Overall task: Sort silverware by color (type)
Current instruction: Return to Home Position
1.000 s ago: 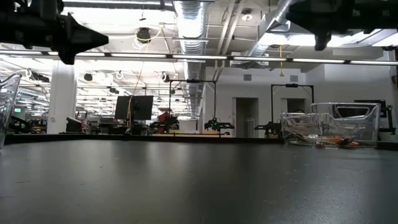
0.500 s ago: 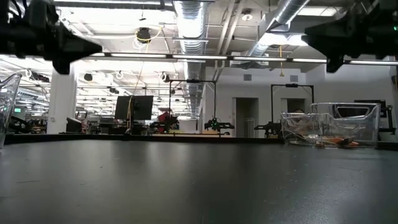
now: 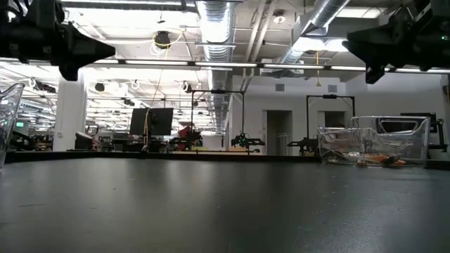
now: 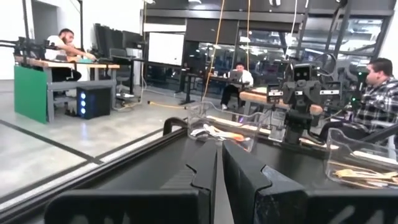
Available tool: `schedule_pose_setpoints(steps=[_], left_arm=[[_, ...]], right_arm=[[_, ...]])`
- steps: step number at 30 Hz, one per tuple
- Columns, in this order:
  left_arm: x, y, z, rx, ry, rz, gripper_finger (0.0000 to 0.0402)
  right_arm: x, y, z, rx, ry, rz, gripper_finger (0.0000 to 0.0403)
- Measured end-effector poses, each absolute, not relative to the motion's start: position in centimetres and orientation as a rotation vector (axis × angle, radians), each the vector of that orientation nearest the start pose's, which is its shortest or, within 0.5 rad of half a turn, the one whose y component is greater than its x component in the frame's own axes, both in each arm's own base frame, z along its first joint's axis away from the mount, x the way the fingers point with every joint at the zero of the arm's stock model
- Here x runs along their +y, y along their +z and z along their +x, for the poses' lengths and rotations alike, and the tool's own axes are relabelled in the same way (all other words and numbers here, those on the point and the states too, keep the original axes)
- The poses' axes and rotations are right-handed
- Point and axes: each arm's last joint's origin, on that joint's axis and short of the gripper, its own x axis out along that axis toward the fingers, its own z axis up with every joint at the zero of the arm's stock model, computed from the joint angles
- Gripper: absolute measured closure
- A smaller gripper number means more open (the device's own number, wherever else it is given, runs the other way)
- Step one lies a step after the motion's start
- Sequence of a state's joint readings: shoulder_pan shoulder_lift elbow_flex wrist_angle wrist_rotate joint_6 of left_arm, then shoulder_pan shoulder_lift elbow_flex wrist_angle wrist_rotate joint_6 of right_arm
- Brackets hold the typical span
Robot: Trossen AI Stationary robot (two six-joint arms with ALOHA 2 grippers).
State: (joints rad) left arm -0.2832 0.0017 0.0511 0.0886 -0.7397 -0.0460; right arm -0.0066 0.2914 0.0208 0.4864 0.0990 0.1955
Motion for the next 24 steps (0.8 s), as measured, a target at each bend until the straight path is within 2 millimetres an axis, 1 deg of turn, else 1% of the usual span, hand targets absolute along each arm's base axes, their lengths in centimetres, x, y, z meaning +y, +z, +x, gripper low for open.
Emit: schedule_pose_setpoints(steps=[4, 6, 8, 10, 17, 21, 24], left_arm=[[-0.5, 18.6, 8.8, -0.113, 0.463, -0.124, 0.0386], [-0.5, 18.4, 8.8, -0.108, 0.472, -0.144, 0.0386], [-0.5, 18.0, 8.9, -0.104, 0.472, -0.153, 0.0386], [-0.6, 17.4, 9.1, -0.103, 0.472, -0.161, 0.0386], [-0.7, 17.4, 9.2, -0.107, 0.449, -0.191, 0.0386], [-0.7, 17.3, 9.3, -0.102, 0.436, -0.190, 0.0386], [-0.8, 17.3, 9.3, -0.101, 0.401, -0.201, 0.0386]], right_arm=[[-0.6, 19.0, 10.4, -0.214, -0.063, 0.261, 0.0292], [-0.4, 19.0, 9.9, -0.211, -0.010, 0.271, 0.0292], [-0.2, 18.7, 9.5, -0.195, 0.005, 0.273, 0.0292], [-0.1, 18.3, 9.6, -0.172, -0.006, 0.267, 0.0292], [0.1, 17.5, 9.8, -0.111, -0.096, 0.267, 0.0292], [0.4, 17.4, 9.8, -0.097, -0.072, 0.251, 0.0292], [0.7, 17.2, 9.8, -0.072, -0.056, 0.275, 0.0292]])
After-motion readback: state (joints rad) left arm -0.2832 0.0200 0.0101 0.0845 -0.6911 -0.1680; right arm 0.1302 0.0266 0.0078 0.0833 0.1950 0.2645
